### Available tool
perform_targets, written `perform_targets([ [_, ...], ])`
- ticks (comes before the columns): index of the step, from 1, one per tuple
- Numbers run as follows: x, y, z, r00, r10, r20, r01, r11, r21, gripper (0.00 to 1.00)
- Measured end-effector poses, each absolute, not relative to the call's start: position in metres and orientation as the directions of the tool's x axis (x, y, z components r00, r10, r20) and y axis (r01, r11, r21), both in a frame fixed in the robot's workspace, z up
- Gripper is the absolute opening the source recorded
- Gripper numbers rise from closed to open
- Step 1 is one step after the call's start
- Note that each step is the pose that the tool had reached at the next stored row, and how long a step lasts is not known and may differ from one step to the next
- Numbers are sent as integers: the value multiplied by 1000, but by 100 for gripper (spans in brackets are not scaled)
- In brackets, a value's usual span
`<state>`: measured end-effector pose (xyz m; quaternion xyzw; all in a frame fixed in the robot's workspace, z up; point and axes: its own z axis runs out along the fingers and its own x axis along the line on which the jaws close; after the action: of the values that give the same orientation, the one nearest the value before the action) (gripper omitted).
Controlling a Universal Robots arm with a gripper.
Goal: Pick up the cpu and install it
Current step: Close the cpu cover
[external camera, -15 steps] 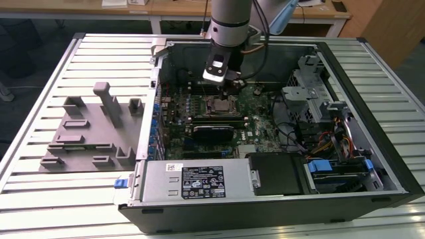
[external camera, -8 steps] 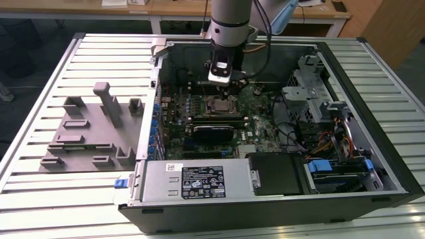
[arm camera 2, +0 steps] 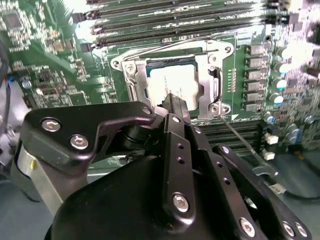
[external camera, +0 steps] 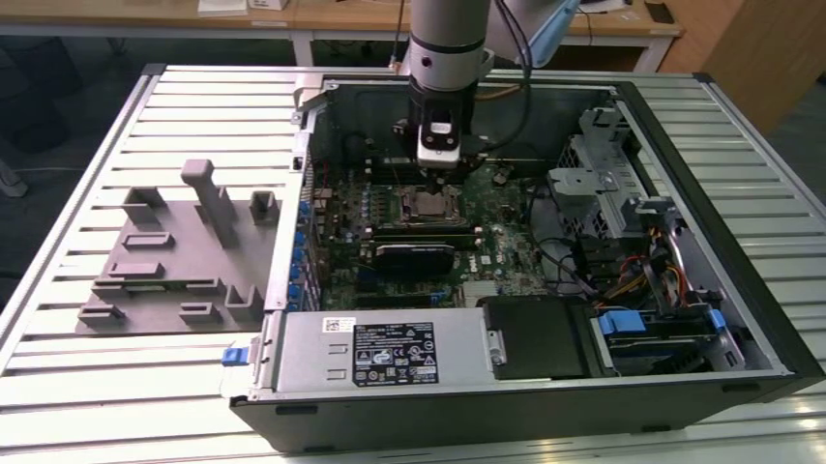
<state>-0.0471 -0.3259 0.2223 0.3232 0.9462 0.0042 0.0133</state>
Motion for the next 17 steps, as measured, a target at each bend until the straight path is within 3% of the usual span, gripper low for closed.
perform_targets([
  [17, -47, -326, 221, -939, 342, -23, 342, 940, 15, 11],
])
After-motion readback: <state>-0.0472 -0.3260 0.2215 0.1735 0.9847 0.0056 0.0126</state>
